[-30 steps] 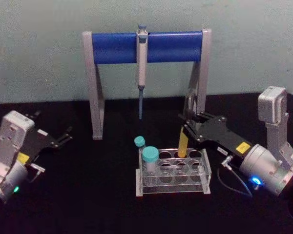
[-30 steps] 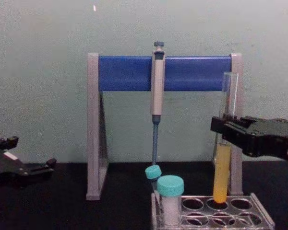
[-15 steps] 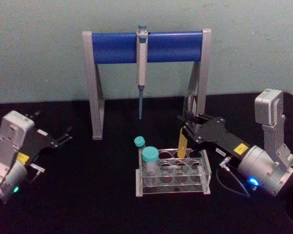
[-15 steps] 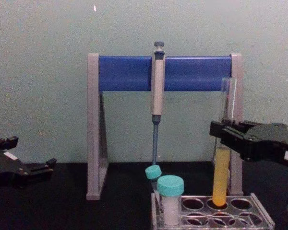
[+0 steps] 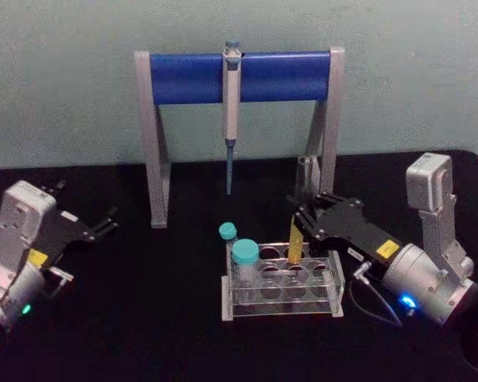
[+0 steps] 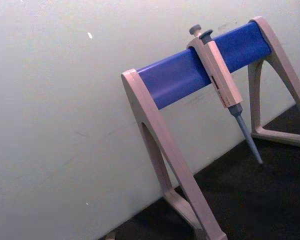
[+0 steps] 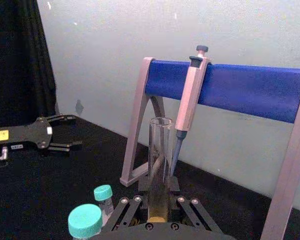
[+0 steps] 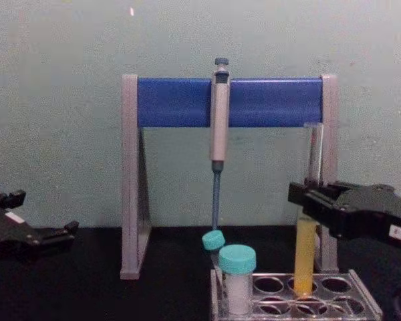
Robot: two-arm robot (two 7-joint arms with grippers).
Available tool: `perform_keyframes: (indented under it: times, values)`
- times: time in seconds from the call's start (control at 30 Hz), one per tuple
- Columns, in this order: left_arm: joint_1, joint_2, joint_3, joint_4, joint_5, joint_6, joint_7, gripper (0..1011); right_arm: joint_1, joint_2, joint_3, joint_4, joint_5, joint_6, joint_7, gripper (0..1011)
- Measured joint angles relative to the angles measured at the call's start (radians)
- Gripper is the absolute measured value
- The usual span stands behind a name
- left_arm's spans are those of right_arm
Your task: Pick up the test tube from the test tube rack, shake it, then place it back into the test tube rack.
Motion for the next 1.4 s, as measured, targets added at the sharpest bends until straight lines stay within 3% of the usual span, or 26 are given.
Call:
perform_keyframes:
  times: [1.4]
  values:
    - [0.000,0.000,0.000,0.000,0.000,0.000,0.000,1010,-0.019,-0.028,0.000,0.065,-0.032,-0.010,-0.001,229]
